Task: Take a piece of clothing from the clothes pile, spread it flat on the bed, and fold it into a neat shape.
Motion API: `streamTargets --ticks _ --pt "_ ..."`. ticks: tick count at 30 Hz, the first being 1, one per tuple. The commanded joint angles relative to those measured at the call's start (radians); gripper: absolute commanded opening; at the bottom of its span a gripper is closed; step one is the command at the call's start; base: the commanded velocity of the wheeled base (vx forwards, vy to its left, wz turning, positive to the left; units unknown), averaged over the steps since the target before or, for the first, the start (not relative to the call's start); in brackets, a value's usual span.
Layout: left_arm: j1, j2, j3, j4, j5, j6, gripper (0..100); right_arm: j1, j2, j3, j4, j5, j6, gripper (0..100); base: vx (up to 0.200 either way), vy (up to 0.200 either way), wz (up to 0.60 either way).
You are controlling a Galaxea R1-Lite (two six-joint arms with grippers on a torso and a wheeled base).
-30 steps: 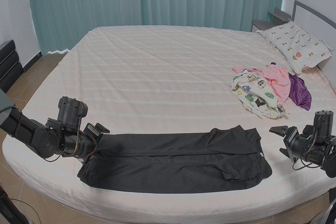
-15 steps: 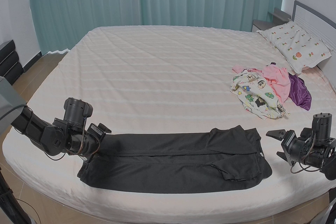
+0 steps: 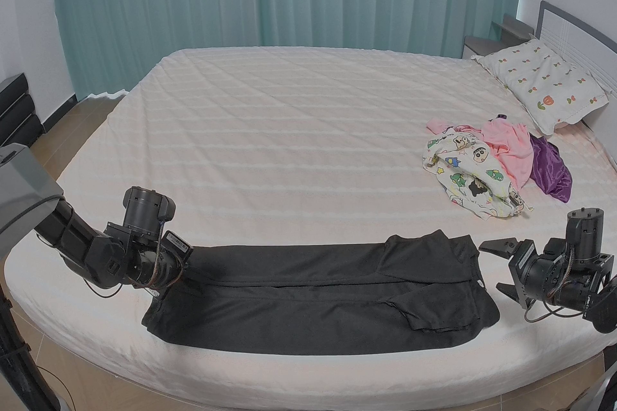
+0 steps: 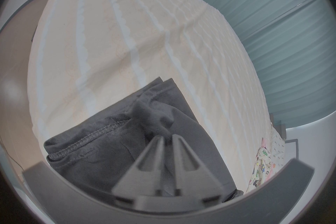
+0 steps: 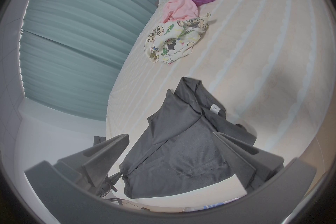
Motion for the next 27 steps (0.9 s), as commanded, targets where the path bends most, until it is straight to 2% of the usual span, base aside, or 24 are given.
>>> streamTargets --ticks 1,6,14,22,27 --pt "0.000 0.001 0.004 0.006 0.009 0.004 0 0.017 0.030 -0.004 -0.001 0.001 0.008 100 0.000 0.000 0.00" --pt "0.000 -0.005 0.004 0.002 0.009 0.002 0 0.037 0.082 -0.009 -0.002 -0.001 0.022 100 0.000 0.000 0.00" --pt "0.003 -0.046 0.004 -0.009 0.012 -0.010 0 0.097 0.148 -0.039 -0.065 -0.020 0.114 100 0.000 0.000 0.00" --pt "0.011 -0.072 0.020 -0.060 0.011 -0.010 0 0.125 0.223 -0.042 -0.076 -0.085 0.114 100 0.000 0.000 0.00" --pt "0.011 -0.074 0.020 -0.060 0.011 -0.010 0 0.136 0.263 -0.065 -0.079 -0.090 0.117 100 0.000 0.000 0.00"
